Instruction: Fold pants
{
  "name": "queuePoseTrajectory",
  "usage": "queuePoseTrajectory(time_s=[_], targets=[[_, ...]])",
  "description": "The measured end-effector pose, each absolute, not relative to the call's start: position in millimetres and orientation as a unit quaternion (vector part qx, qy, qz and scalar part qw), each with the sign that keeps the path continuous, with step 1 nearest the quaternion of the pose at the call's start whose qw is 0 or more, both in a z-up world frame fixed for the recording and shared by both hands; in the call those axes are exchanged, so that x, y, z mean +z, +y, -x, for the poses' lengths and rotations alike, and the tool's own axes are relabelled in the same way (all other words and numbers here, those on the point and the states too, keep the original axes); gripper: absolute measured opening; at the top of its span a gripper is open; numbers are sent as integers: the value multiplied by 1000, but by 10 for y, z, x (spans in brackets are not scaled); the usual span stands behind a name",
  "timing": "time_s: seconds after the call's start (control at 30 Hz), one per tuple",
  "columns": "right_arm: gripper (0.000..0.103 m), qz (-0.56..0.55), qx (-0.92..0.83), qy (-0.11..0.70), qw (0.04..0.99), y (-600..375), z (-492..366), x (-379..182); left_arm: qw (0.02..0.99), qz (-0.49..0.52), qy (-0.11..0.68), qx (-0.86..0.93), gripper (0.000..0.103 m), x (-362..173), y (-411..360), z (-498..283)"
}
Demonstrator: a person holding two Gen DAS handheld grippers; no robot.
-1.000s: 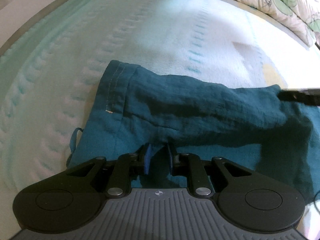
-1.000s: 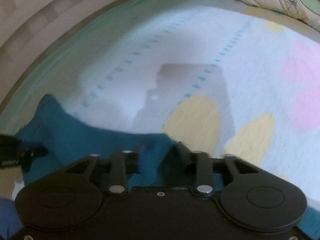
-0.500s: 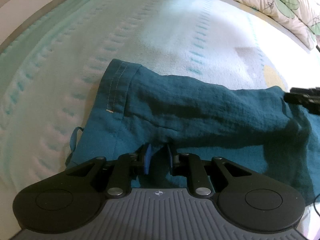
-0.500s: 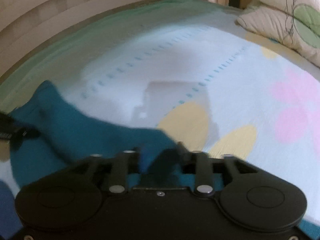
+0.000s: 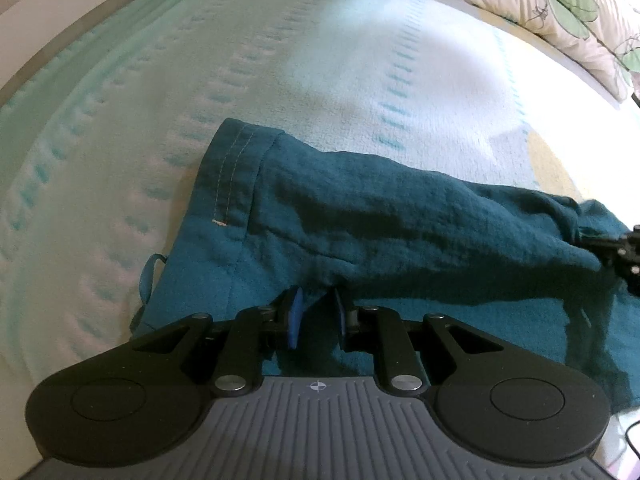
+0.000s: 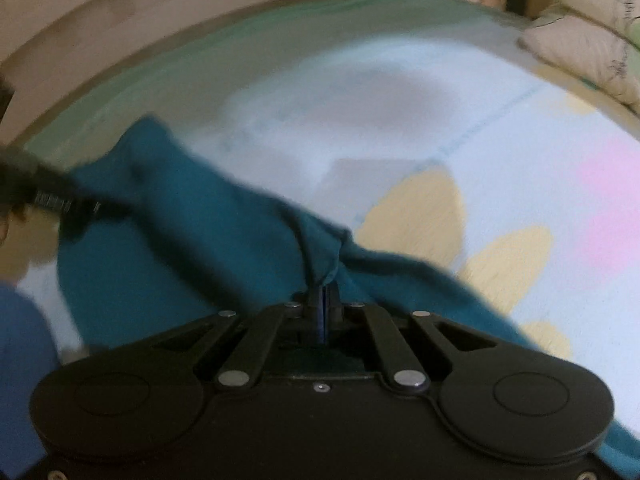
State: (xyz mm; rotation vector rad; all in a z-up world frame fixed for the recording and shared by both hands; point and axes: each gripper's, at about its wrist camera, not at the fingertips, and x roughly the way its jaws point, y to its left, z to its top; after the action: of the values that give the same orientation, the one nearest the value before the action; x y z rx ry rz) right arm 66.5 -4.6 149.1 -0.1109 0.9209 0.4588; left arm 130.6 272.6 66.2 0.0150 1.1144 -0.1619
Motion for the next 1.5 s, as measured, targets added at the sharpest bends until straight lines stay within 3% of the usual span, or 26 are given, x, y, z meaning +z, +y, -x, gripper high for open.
queuePoseTrajectory(time_s=[0.4, 0.43, 0.5, 0.53, 0.73, 0.8, 0.87, 1.1, 1.13, 1.2, 1.23, 1.5], targets=[[17, 13, 196, 447, 873, -110, -996, 1475, 846, -6, 528, -77, 19, 660, 2728, -1310], [24, 17, 188, 441, 877, -111, -998, 1488, 846, -6, 528, -77, 19, 660, 2728, -1309], [50, 26, 176, 437, 882, -104, -1033, 1488, 846, -5, 527, -77, 19, 661, 2729, -1308], [51, 24, 177, 440, 880, -101, -1069, 1467, 846, -4, 527, -77, 19, 662, 2729, -1306], [47, -28, 201, 458, 865, -166, -1236, 1416, 847, 0, 526, -77, 19, 663, 2741, -1304], [8, -66, 217, 462, 858, -218, -1266, 1426, 847, 1, 526, -78, 19, 663, 2747, -1301], [7, -65, 209, 451, 866, -221, -1282, 1464, 847, 2, 525, -79, 19, 664, 2754, -1301], [7, -64, 156, 456, 874, -203, -1554, 1363, 848, 15, 523, -88, 19, 652, 2808, -1299], [11, -63, 152, 452, 877, -197, -1539, 1389, 847, 16, 523, -89, 19, 653, 2811, -1300], [40, -76, 133, 444, 883, -245, -1492, 1497, 847, 15, 524, -90, 19, 662, 2812, -1308], [43, -82, 117, 435, 889, -298, -1444, 1565, 846, 14, 526, -91, 19, 669, 2813, -1315], [43, -123, 91, 441, 884, -742, -638, 1952, 849, 40, 517, -98, 18, 1110, 2550, -1324]])
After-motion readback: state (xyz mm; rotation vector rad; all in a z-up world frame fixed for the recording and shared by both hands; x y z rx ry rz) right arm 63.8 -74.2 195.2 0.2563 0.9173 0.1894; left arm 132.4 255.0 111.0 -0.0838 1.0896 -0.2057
